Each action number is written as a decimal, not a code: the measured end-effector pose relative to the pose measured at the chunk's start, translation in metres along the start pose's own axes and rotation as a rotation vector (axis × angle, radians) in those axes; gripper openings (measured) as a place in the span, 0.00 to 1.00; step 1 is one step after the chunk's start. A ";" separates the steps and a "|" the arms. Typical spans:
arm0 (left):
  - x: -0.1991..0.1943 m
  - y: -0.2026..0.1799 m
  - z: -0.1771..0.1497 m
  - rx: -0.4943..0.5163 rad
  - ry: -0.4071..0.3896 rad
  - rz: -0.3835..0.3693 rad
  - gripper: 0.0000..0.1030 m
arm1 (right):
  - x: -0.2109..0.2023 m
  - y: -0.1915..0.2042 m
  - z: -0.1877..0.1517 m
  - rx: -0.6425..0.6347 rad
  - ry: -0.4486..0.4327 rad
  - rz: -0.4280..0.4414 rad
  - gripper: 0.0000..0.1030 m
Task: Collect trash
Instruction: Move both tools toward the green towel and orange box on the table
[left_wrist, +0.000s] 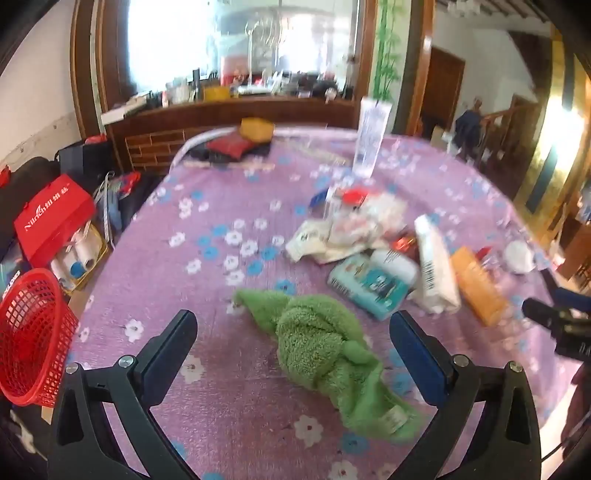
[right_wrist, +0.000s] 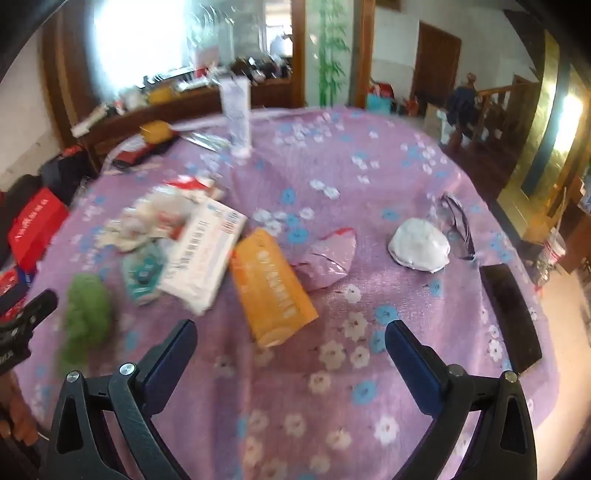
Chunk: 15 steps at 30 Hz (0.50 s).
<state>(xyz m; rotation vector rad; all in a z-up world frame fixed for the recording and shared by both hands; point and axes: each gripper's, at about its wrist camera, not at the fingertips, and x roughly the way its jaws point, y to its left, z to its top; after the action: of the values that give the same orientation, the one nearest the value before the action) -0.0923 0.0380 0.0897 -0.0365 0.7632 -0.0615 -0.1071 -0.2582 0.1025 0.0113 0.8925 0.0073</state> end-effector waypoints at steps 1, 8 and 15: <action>-0.004 0.001 0.002 0.004 -0.005 -0.004 1.00 | -0.006 0.005 0.001 -0.011 -0.006 0.003 1.00; -0.056 0.002 -0.010 0.091 -0.140 -0.001 1.00 | -0.076 0.042 -0.020 -0.131 -0.158 -0.013 0.99; -0.059 -0.001 -0.018 0.139 -0.118 -0.013 1.00 | -0.088 0.063 -0.025 -0.196 -0.173 -0.003 1.00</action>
<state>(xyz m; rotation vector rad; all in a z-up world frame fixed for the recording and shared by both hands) -0.1474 0.0412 0.1172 0.0868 0.6397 -0.1240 -0.1813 -0.1959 0.1561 -0.1706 0.7160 0.0895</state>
